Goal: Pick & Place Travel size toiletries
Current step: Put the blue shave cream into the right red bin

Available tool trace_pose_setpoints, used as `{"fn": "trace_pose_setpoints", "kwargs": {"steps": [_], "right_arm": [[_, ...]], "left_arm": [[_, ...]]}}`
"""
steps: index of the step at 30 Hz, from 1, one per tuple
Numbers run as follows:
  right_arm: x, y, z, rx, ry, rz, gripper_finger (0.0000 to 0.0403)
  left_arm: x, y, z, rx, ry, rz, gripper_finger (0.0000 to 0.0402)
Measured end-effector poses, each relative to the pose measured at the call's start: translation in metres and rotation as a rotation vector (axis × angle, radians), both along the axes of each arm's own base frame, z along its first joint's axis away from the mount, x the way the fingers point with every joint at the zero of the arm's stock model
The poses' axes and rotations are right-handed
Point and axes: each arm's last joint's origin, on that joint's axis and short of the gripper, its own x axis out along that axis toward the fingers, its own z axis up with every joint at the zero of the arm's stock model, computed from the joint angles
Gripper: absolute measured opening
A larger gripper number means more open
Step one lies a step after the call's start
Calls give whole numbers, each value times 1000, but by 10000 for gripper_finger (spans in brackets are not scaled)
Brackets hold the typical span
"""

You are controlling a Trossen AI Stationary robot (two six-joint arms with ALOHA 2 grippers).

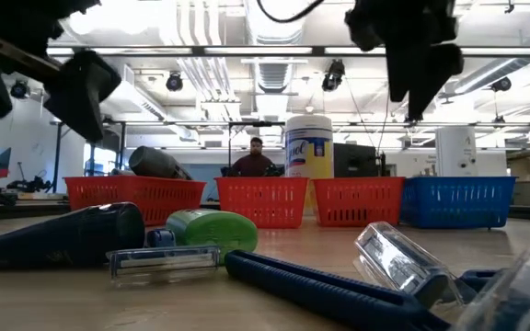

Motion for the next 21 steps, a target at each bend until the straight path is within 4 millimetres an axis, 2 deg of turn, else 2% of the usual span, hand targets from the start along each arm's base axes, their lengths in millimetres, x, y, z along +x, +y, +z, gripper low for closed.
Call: {"fn": "trace_pose_setpoints", "kwargs": {"steps": [3,7,12,17,21], "right_arm": [[-3,12,0,-14,-5,14,304],[-6,22,-1,-13,-6,29,311],[-9,30,-1,-26,-11,34,325],[-12,37,-1,-27,-9,26,334],[-15,42,-2,-36,-7,16,336]], "left_arm": [[14,-19,-4,61,-7,24,353],[36,-36,-10,59,27,20,353],[59,-54,-28,33,103,22,353],[70,-59,-52,-29,195,118,346],[72,-57,-58,-51,210,175,313]]}}
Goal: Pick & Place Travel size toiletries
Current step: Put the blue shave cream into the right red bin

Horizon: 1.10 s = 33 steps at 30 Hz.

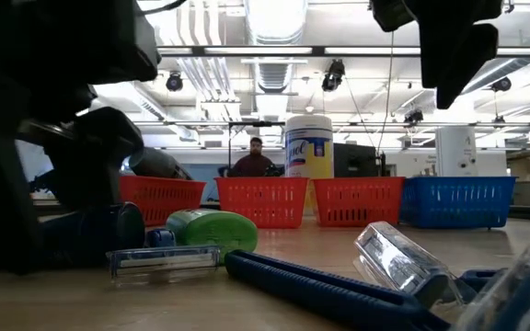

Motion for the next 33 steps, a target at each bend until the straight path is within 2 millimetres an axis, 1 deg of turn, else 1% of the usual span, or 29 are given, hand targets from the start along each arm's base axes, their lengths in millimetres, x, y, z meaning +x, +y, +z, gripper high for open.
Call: {"fn": "trace_pose_setpoints", "kwargs": {"steps": [3,9,12,15,18,22,24,26,29,33], "right_arm": [[-3,4,0,-22,4,6,328],[-7,9,0,-33,18,-15,300],[-9,9,0,-37,20,-36,287],[-14,11,4,-30,16,-50,274],[-21,12,11,-5,-6,-82,263],[-29,9,22,47,-75,-158,250],[-26,8,26,108,-171,-182,245],[-17,5,31,200,-310,-199,240],[-4,-4,37,301,-506,-220,236],[6,-17,39,376,-690,-267,240]], "left_arm": [[1,2,0,5,3,1,271],[5,2,0,15,-35,-60,183],[7,3,1,3,-36,-66,149],[4,7,10,-25,-20,-69,123],[0,15,33,-44,-56,-50,114],[-6,35,72,-37,-174,25,117],[-7,47,91,-6,-260,64,117],[-7,59,107,24,-337,82,116],[-5,75,118,72,-386,79,116],[1,92,128,147,-427,74,116]]}}
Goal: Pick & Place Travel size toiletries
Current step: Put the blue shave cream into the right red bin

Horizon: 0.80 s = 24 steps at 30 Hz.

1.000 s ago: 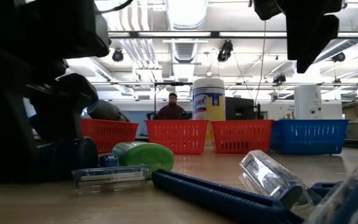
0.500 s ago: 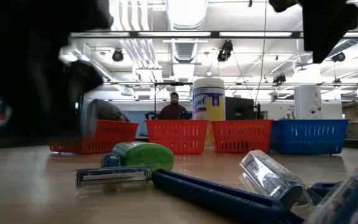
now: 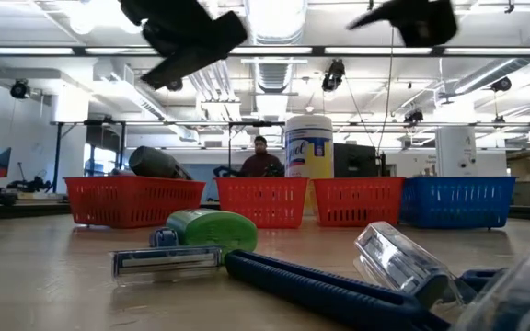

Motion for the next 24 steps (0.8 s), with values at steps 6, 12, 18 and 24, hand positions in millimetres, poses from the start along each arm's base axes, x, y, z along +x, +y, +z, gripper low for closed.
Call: {"fn": "trace_pose_setpoints", "kwargs": {"steps": [6,12,18,24], "right_arm": [[5,-13,-12,39,-30,-44,273],[11,-21,-12,58,-64,-79,304],[19,-22,-19,81,-36,-108,312],[23,-24,-23,93,-35,-129,291]], "left_arm": [[16,18,11,73,-72,23,116],[30,29,5,96,-58,-6,116],[47,32,5,112,-66,-43,116],[60,31,5,159,-57,-75,116]]}}
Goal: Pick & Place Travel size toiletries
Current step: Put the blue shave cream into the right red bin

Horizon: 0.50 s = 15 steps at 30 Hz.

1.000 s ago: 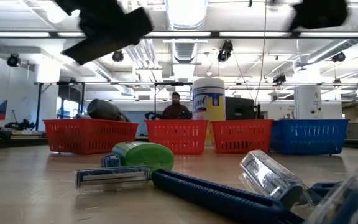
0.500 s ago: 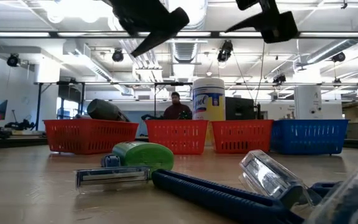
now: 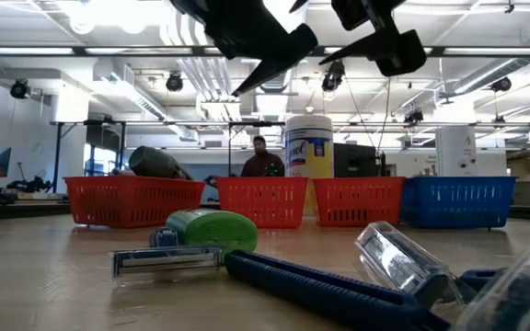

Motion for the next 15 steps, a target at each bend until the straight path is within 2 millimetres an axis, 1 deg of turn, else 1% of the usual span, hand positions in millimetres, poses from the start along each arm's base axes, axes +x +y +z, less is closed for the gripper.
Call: {"fn": "trace_pose_setpoints", "kwargs": {"steps": [3,8,15], "right_arm": [[0,-3,0,1,1,-6,281],[0,-2,-1,35,11,8,266],[1,-4,-2,34,15,0,258]], "left_arm": [[2,0,1,-2,-6,1,116],[2,3,0,-5,-5,12,116],[3,4,1,-9,-16,15,116]]}}
